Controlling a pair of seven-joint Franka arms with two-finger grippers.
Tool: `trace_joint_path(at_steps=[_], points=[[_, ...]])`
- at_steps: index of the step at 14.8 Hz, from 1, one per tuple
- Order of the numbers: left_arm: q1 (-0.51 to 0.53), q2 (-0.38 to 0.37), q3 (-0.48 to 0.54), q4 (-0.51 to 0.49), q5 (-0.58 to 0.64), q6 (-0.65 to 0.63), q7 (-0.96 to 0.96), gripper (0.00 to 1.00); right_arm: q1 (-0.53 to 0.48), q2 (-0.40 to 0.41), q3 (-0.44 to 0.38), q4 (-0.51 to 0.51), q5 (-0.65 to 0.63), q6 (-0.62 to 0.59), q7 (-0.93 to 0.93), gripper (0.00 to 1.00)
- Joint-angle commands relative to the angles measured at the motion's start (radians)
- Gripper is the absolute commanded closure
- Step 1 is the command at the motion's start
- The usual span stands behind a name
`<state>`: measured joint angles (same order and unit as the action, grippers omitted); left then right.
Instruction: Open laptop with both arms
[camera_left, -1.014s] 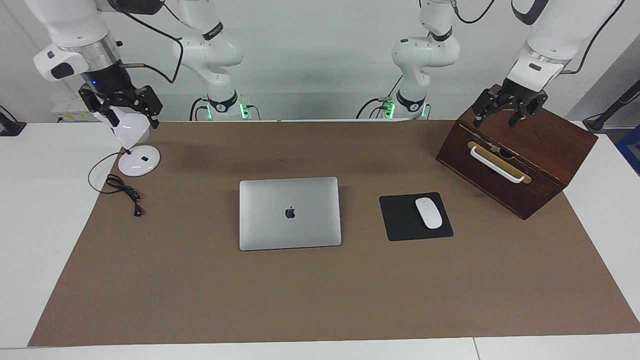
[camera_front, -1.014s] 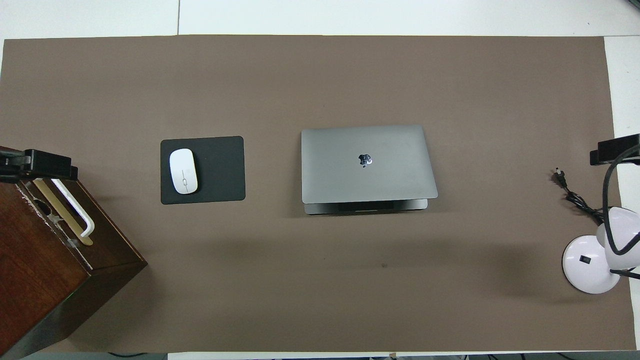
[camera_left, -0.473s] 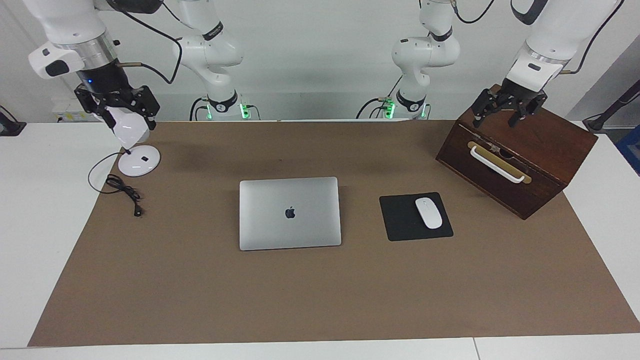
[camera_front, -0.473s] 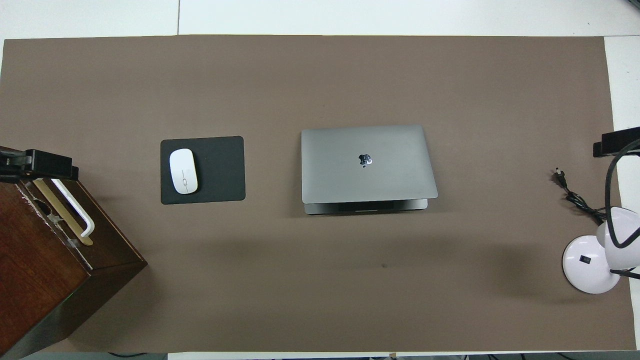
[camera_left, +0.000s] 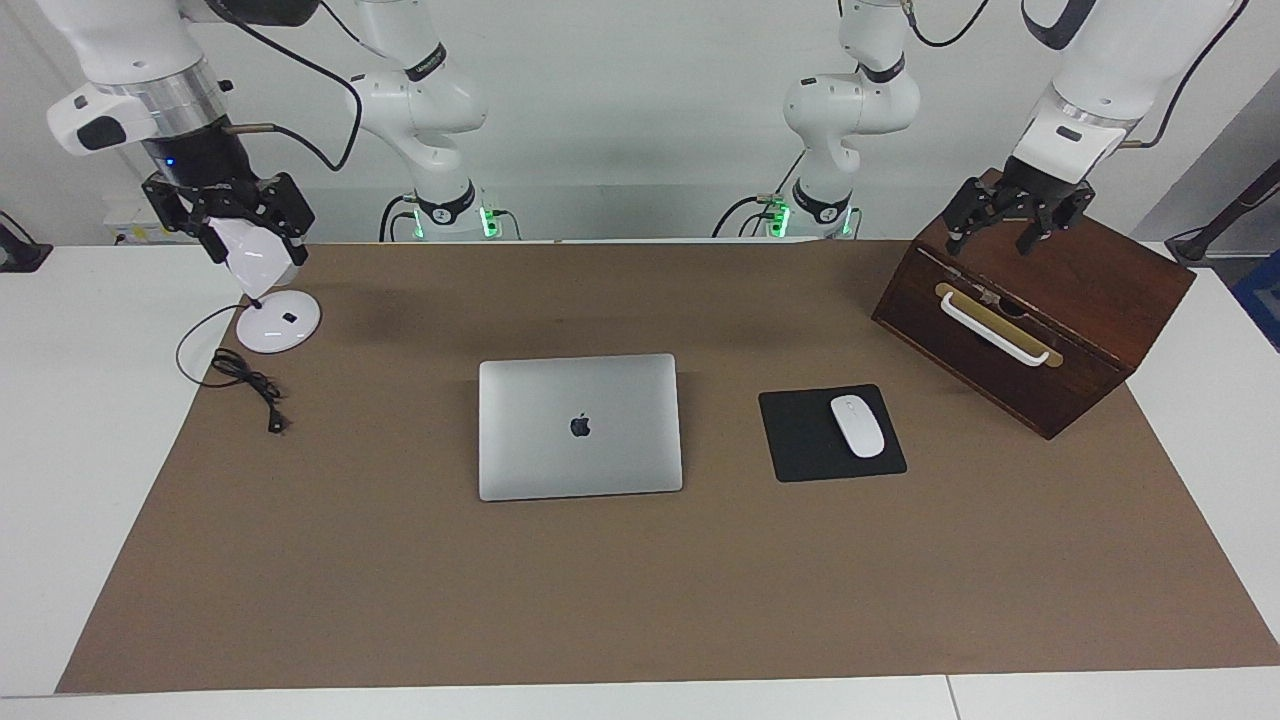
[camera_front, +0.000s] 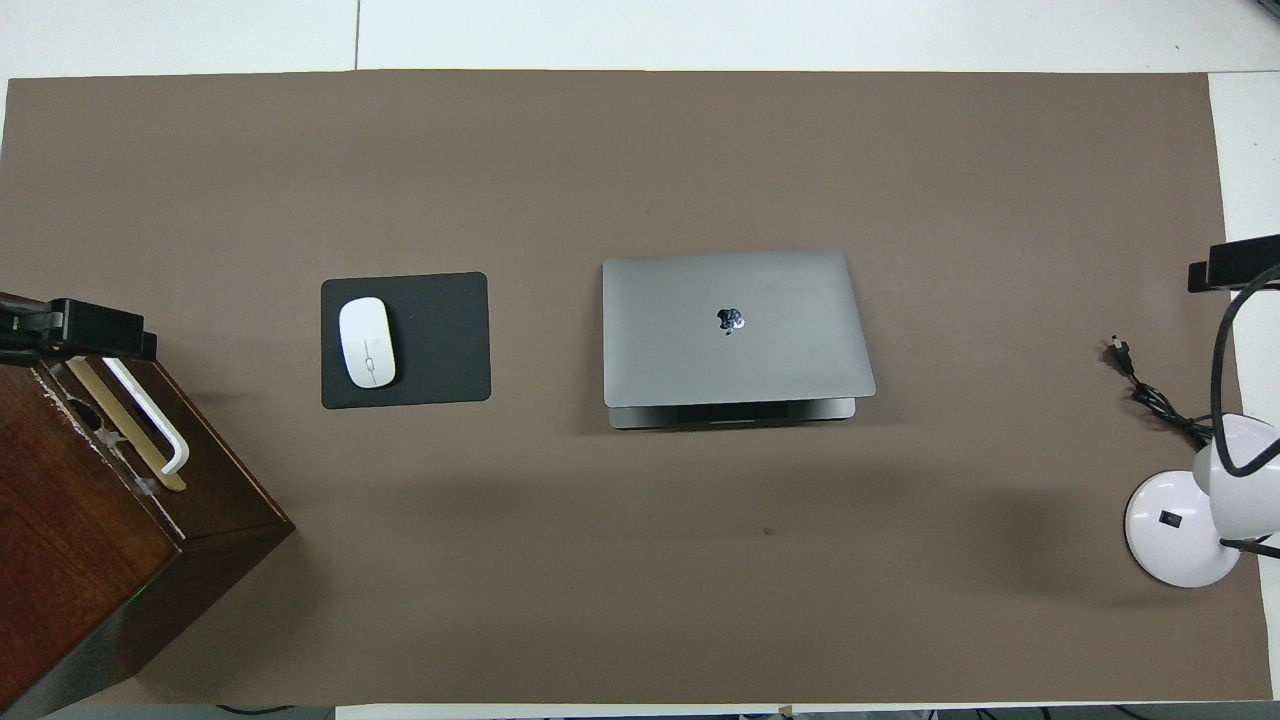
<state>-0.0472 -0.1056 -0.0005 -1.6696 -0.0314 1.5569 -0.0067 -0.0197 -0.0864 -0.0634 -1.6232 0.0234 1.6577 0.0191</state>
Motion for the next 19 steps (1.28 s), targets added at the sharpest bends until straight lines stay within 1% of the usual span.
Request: trace_joint_path(at_steps=[1,6,7,8,9,11,13,16,19], points=[[-0.008,-0.008,0.007,0.008,0.021,-0.011,0.002,0.0,-0.013,0.008,0.005,0.006,0.02,0.011,0.012,0.0],[-0.008,-0.008,0.005,0.008,0.021,-0.009,0.005,0.0,-0.006,0.007,0.005,0.006,0.02,0.013,0.016,0.0],[-0.01,-0.008,0.005,0.008,0.021,-0.009,0.005,0.32,-0.006,0.007,0.005,0.005,0.02,0.014,0.027,0.0],[-0.01,-0.008,0.005,0.007,0.021,-0.009,0.005,0.77,-0.006,0.007,0.005,0.005,0.02,0.016,0.033,0.0],[-0.008,-0.008,0.007,0.007,0.021,-0.009,0.005,1.0,-0.005,0.007,0.005,0.0,0.021,0.027,0.035,0.0],[-0.008,-0.008,0.007,0.007,0.021,-0.009,-0.003,1.0,-0.005,0.007,0.005,-0.003,0.021,0.036,0.036,0.0],[-0.008,-0.009,0.007,0.005,0.021,-0.009,-0.004,1.0,-0.005,0.005,0.007,-0.023,0.055,0.062,0.073,0.0],[-0.006,-0.011,0.005,-0.001,0.019,-0.008,-0.021,1.0,0.001,0.0,0.007,-0.055,0.147,0.151,0.125,0.0],[-0.008,-0.025,0.004,-0.021,0.015,-0.002,-0.013,1.0,0.009,-0.003,0.007,-0.101,0.243,0.273,0.157,0.0]])
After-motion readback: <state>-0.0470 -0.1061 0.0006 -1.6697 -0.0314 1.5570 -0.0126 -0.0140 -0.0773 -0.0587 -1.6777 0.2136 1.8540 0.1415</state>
